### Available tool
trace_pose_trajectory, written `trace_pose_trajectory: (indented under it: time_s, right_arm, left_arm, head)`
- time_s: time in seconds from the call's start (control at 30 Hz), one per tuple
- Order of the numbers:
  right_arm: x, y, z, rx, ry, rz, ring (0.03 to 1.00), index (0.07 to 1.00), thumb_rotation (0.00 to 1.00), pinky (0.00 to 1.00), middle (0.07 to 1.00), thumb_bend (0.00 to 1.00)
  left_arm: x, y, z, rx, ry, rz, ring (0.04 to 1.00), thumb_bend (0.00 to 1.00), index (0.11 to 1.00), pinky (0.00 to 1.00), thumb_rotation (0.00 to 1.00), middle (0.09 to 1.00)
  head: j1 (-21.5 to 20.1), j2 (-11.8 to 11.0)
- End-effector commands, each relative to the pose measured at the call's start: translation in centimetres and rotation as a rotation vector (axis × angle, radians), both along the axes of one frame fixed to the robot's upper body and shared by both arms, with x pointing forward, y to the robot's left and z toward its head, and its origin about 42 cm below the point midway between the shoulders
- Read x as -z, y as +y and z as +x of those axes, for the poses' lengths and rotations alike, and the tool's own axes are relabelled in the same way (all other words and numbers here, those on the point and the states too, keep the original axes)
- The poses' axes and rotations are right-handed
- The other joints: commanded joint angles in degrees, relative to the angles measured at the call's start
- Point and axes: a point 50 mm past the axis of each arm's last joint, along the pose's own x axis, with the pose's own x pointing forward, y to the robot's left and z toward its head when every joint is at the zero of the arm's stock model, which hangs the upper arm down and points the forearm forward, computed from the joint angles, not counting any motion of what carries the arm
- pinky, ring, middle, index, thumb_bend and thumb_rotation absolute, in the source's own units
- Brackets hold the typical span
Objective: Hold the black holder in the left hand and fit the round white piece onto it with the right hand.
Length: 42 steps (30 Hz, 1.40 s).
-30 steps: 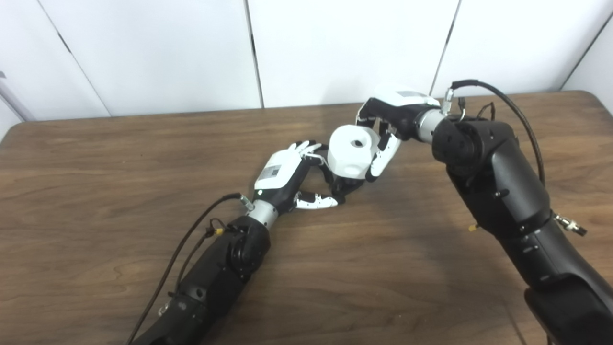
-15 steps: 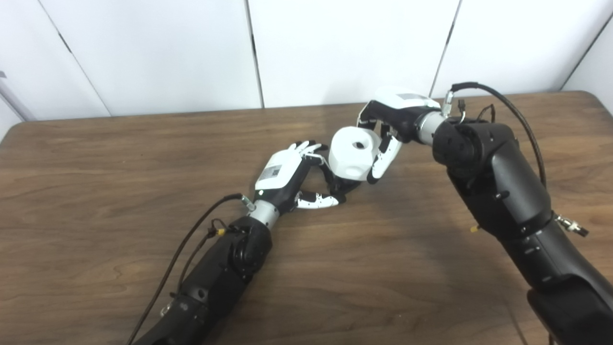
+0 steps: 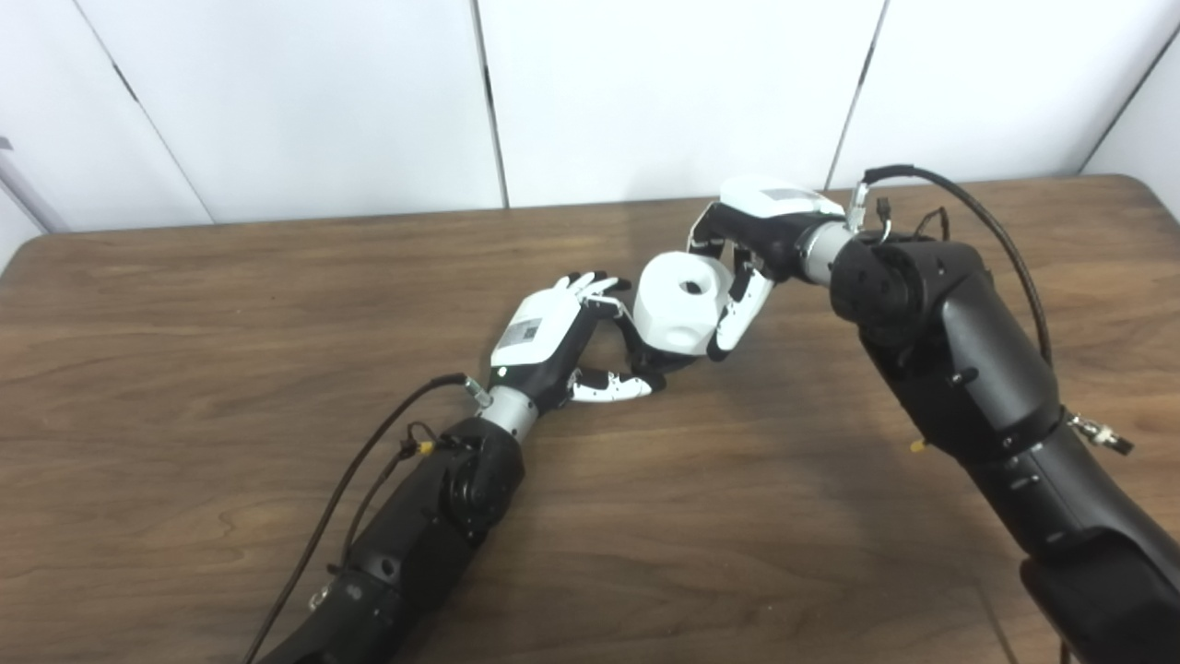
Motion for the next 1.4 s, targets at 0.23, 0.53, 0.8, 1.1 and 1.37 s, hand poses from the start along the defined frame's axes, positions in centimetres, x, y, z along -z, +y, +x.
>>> trace_pose_trajectory:
  time_s: [0.23, 0.53, 0.8, 1.1, 1.37]
  right_arm:
    - [-0.96, -0.52, 0.12, 0.001, -0.039, -0.016, 0.353, 0.490, 0.15, 0.26, 0.456, 0.51]
    - [-1.29, -0.58, 0.17, -0.006, -0.022, -0.031, 0.423, 0.493, 0.16, 0.33, 0.516, 0.51]
    - [-1.72, -0.83, 0.13, -0.018, -0.028, 0.009, 0.534, 0.837, 0.37, 0.41, 0.674, 0.82]
    - [-1.79, -0.91, 0.09, -0.007, -0.041, 0.032, 0.554, 0.870, 0.34, 0.43, 0.691, 0.83]
    - [-1.75, -0.87, 0.11, -0.005, -0.044, 0.035, 0.549, 0.866, 0.33, 0.41, 0.692, 0.83]
  left_arm:
    - [2.24, -0.16, -1.39, 0.039, 0.080, 0.090, 0.952, 0.52, 0.477, 1.00, 0.08, 0.887]
    - [2.18, -0.20, -1.32, 0.043, 0.079, 0.092, 0.951, 0.52, 0.477, 1.00, 0.08, 0.886]
    - [2.28, -0.07, -1.28, 0.043, 0.083, 0.095, 0.950, 0.52, 0.477, 1.00, 0.08, 0.885]
    - [2.37, -0.17, -1.33, 0.044, 0.087, 0.091, 0.950, 0.52, 0.477, 1.00, 0.08, 0.888]
    - [2.42, -0.19, -1.37, 0.046, 0.092, 0.095, 0.953, 0.52, 0.477, 1.00, 0.08, 0.890]
  head:
    - [0.0, 0.1]
    - [0.0, 0.0]
    - [-0.2, -0.1]
    - [-0.2, 0.0]
    - [-0.4, 0.1]
